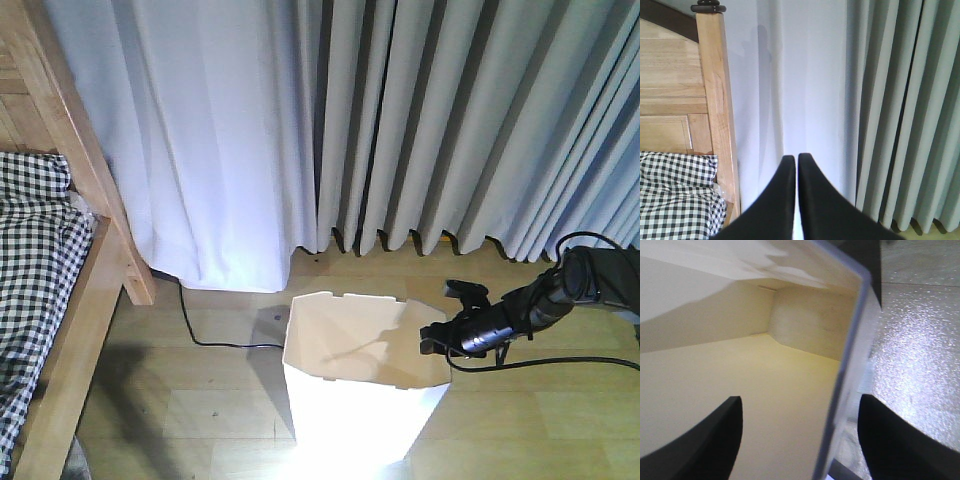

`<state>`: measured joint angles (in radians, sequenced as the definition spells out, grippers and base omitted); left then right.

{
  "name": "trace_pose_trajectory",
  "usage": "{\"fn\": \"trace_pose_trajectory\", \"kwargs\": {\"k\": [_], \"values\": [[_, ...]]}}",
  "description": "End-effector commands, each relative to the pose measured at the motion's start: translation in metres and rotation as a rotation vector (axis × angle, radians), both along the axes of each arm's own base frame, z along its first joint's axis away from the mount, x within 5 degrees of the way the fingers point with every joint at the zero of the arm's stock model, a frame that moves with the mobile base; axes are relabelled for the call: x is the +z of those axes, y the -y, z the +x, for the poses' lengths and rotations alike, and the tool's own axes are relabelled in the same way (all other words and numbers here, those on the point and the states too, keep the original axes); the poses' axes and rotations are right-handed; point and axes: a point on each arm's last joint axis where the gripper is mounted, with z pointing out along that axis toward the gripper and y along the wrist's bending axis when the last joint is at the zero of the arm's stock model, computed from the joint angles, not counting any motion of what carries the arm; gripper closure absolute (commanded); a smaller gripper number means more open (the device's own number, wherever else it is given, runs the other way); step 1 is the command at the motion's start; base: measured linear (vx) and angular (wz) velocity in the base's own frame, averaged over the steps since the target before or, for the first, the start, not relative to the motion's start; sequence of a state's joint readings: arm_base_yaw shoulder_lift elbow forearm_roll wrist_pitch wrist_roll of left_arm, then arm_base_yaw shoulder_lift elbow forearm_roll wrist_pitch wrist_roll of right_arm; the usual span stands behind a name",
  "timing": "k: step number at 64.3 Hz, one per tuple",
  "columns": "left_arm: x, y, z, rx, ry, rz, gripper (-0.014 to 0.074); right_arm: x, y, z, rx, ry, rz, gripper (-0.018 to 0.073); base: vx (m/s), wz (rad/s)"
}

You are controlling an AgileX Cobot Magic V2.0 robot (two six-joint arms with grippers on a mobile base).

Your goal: Move trash bin to bedside with robot

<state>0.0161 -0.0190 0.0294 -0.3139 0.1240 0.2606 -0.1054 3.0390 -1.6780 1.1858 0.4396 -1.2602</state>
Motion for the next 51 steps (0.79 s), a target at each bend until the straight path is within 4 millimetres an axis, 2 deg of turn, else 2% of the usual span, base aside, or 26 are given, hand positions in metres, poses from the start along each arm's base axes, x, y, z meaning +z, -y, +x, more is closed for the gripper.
{"fn": "trace_pose_trajectory", "kwargs": {"k": [1, 19, 33, 40, 51], "values": [[-0.001, -0.002, 0.0, 0.015, 0.051, -0.013, 0.0602, 0.033, 0.005, 0.023, 0.018, 0.057, 0.009, 0.0083, 0.0, 0.0], [-0.001, -0.002, 0.0, 0.015, 0.051, -0.013, 0.0602, 0.041, 0.008, 0.024, 0.06, 0.019, -0.026, 0.0084, 0.0, 0.0], [-0.001, -0.002, 0.0, 0.015, 0.051, -0.013, 0.0602, 0.07, 0.012, 0.033, 0.14, 0.006, -0.054, 0.0084, 0.0, 0.0], [-0.001, -0.002, 0.0, 0.015, 0.051, -0.013, 0.0602, 0.082, 0.026, 0.034, 0.128, -0.042, -0.1, 0.0084, 0.0, 0.0], [-0.001, -0.002, 0.0, 0.015, 0.051, -0.013, 0.0602, 0.097, 0.062, 0.03, 0.068, -0.13, -0.16, 0.0084, 0.0, 0.0]]}}
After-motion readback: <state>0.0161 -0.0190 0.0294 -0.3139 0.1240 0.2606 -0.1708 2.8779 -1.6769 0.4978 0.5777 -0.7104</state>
